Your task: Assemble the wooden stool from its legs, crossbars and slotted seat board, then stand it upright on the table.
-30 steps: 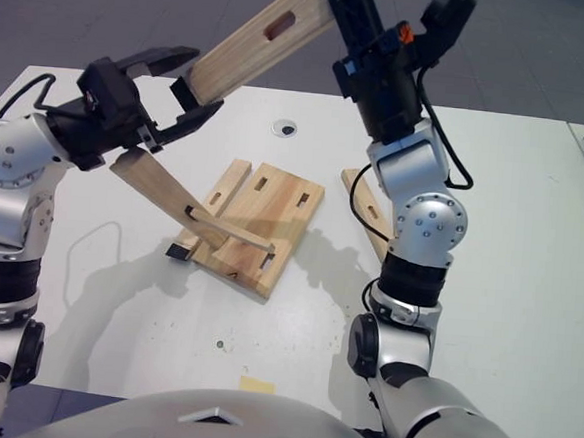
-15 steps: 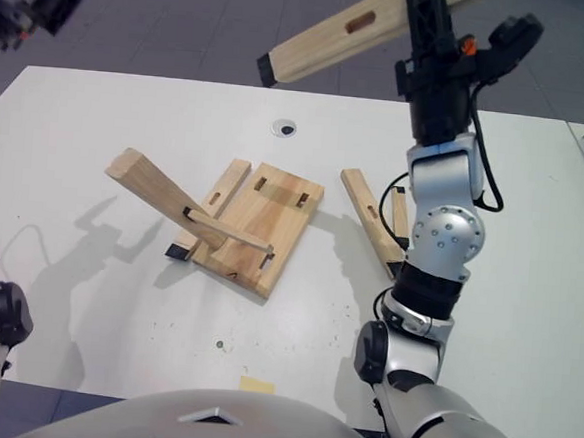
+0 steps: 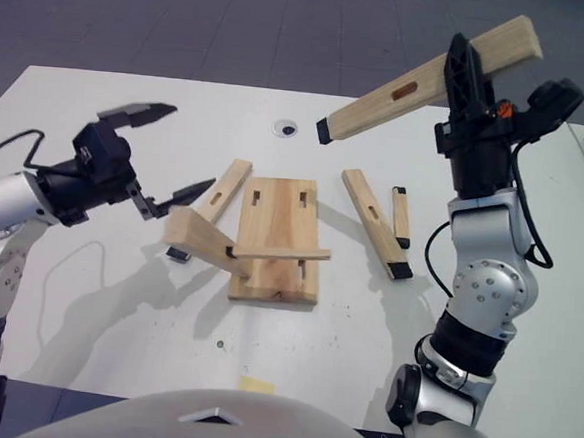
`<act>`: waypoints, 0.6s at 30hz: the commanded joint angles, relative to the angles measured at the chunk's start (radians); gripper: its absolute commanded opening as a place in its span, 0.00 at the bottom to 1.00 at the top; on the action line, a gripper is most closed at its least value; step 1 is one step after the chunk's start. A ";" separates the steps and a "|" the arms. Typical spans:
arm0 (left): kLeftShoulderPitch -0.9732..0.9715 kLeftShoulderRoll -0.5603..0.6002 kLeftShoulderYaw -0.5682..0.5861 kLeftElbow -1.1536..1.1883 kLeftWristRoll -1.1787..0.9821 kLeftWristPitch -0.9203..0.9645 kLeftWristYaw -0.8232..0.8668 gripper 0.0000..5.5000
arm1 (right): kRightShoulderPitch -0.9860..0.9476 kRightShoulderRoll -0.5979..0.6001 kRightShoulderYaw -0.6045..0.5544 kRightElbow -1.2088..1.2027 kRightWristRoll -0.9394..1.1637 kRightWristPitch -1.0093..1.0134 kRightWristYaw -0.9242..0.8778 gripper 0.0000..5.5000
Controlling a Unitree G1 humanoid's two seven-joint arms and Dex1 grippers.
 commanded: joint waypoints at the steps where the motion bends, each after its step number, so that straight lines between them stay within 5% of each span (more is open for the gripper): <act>1: -0.097 -0.029 0.095 0.057 -0.107 0.079 0.048 0.98 | -0.014 -0.022 -0.008 -0.002 0.001 -0.006 -0.006 0.18; 4: -0.165 -0.028 0.197 0.019 -0.425 0.271 0.080 0.98 | -0.019 -0.035 -0.015 0.012 0.011 -0.002 0.004 0.18; 9: -0.139 0.160 0.297 -0.015 -1.068 0.540 0.013 0.98 | -0.006 -0.056 -0.035 0.036 0.013 0.002 0.019 0.18; 18: 0.006 0.263 0.250 -0.182 -1.127 0.614 -0.061 0.98 | 0.010 -0.065 -0.038 0.041 0.018 0.007 0.022 0.18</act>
